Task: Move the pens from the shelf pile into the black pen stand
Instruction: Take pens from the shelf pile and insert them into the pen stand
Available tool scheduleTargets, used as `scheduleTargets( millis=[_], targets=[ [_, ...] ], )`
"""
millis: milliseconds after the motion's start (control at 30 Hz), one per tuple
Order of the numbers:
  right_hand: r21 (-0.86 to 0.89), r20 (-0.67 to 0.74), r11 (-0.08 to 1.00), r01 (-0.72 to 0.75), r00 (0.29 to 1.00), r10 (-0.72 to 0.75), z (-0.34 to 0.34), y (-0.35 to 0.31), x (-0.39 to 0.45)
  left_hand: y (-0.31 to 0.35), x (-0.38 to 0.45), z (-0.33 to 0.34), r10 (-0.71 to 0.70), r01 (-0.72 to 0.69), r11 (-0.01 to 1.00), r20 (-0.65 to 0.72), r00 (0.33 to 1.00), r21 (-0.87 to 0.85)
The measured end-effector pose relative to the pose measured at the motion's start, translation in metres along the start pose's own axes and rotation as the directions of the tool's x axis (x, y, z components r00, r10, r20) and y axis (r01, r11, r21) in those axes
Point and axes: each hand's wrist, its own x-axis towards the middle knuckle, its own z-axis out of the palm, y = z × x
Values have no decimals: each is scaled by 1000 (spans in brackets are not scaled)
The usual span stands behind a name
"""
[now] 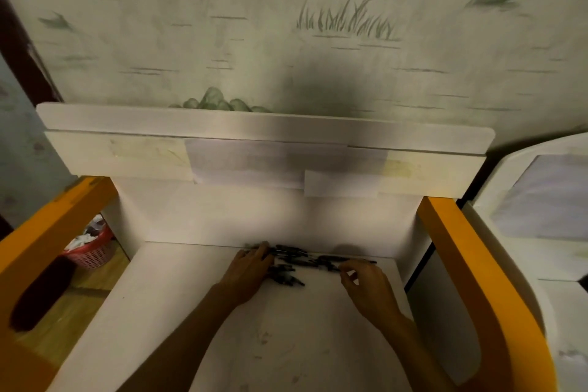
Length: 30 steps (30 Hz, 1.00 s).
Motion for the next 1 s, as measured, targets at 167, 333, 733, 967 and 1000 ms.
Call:
scheduleTargets(
  millis=[167,333,733,967,1000],
  targets=[
    [36,-14,999,26,1000,-25,1,-8,1,4,2,-19,54,-69,990,123,991,119],
    [32,-30,999,40,999,-39,-3,-18,5,7,5,-21,-17,-8,994,234,972,109],
    [74,-43,994,85,996,-82,-15,-41,8,45,-11,-20,-638,209,446,-145,756,-870],
    [93,-76,991,95,993,-88,-17,-48,2,81,-33,1,-764,139,109,7,646,-984],
    [96,-76,991,91,994,-83,-17,-49,0,83,-36,2,-765,135,79,27,644,-988]
  ],
)
